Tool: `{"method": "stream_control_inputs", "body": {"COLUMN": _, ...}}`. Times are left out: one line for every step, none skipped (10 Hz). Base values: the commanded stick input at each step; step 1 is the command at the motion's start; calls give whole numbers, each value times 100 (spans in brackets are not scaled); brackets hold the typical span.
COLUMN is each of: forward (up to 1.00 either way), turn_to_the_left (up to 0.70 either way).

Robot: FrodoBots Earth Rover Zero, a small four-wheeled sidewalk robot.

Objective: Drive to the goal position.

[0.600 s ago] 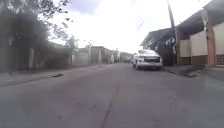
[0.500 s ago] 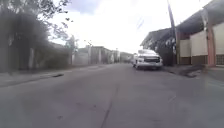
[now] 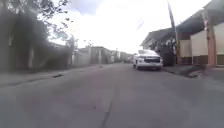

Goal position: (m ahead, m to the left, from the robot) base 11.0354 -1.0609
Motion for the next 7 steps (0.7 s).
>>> {"method": "stream_control_inputs", "body": {"forward": 70, "turn_to_the_left": 0}}
{"method": "stream_control_inputs", "body": {"forward": 70, "turn_to_the_left": 0}}
{"method": "stream_control_inputs", "body": {"forward": 70, "turn_to_the_left": 0}}
{"method": "stream_control_inputs", "body": {"forward": 70, "turn_to_the_left": 0}}
{"method": "stream_control_inputs", "body": {"forward": 70, "turn_to_the_left": 0}}
{"method": "stream_control_inputs", "body": {"forward": 70, "turn_to_the_left": 0}}
{"method": "stream_control_inputs", "body": {"forward": 72, "turn_to_the_left": 0}}
